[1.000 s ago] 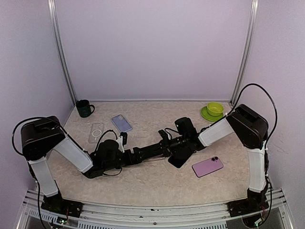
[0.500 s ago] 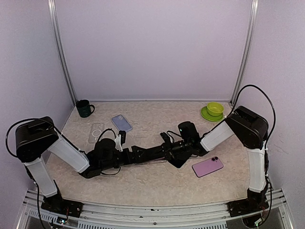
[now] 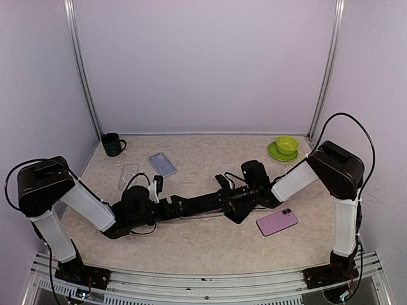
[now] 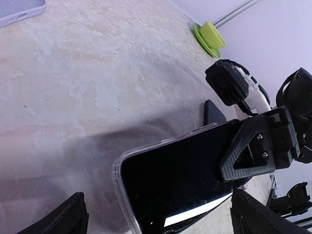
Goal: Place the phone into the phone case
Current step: Install the phone on the phone case.
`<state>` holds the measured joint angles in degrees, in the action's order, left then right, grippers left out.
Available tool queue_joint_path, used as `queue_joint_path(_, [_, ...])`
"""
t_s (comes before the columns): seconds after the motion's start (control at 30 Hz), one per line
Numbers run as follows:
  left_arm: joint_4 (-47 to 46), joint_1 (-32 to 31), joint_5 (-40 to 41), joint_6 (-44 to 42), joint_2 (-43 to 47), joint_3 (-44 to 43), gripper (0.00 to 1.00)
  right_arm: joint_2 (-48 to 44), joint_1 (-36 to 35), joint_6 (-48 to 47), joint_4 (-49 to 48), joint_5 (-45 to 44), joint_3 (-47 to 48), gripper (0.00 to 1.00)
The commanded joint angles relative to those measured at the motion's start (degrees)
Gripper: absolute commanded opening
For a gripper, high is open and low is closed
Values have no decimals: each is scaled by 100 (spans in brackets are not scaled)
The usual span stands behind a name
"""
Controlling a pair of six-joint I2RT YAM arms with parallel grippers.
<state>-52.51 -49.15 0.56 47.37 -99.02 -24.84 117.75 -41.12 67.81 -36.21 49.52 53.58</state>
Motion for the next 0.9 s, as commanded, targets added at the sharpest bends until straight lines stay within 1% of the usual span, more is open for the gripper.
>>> queue_joint_path(0.0, [-396, 54, -262, 8, 91, 107, 99, -475, 11, -188, -620, 245, -68, 0])
queue_joint_path(0.27, [-580, 54, -569, 69, 288, 87, 99, -635, 8, -237, -1014, 338, -279, 0])
queue_joint_path(0.5, [-861, 52, -845, 129, 417, 120, 99, -820, 8, -355, -1151, 388, -452, 0])
queue_joint_path(0.87, [-1134, 32, -1171, 209, 375, 100, 99, -1059, -66, -519, -1480, 537, -586, 0])
